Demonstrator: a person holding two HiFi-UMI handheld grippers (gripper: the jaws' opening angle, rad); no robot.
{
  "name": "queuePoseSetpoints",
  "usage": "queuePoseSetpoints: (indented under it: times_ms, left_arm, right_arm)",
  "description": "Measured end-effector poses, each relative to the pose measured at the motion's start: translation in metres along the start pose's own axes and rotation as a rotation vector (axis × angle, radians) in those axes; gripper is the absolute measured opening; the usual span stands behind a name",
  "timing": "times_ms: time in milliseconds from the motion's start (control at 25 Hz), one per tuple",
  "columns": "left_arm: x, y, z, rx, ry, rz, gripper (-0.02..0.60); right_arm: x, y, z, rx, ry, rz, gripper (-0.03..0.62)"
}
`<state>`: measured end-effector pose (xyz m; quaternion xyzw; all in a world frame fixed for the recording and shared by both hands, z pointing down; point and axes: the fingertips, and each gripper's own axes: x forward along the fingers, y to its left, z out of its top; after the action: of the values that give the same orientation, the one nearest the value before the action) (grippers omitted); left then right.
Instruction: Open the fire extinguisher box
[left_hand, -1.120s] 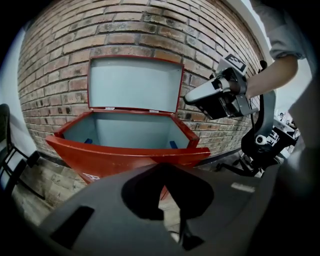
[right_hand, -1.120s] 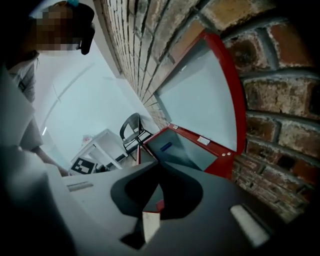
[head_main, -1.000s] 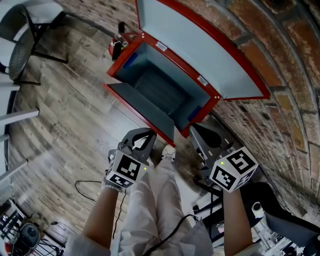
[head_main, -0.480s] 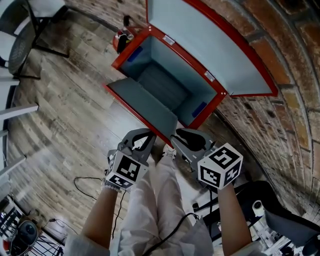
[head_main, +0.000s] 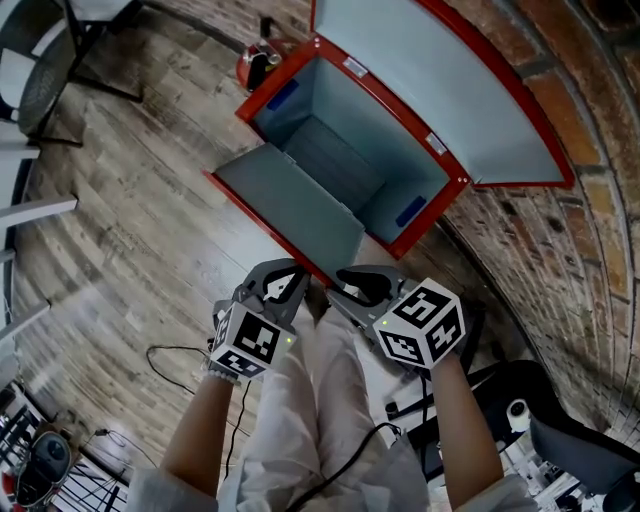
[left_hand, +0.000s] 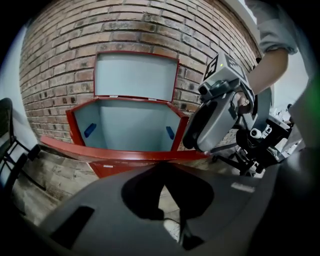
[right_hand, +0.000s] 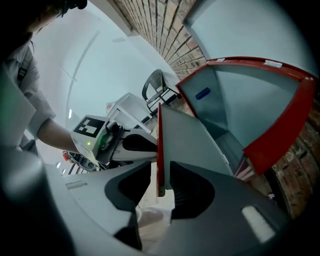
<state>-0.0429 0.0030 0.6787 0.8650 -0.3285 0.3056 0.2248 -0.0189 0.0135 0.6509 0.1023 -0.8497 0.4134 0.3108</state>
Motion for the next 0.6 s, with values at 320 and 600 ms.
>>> queuePoseSetpoints:
  times_ms: [320, 600]
  left_arm:
    - [-0.005, -0.001, -0.018, -0.001, 0.017, -0.007, -0.002]
    - [-0.018, 0.0, -0.031, -0.035, 0.013, -0.002, -0.002]
  right_arm:
    - [0.027, 0.008, -0.014, -0.04, 0.091, 0.029, 0.058]
    - [0.04, 0.012, -0.022, -0.036, 0.128, 0.06, 0.051]
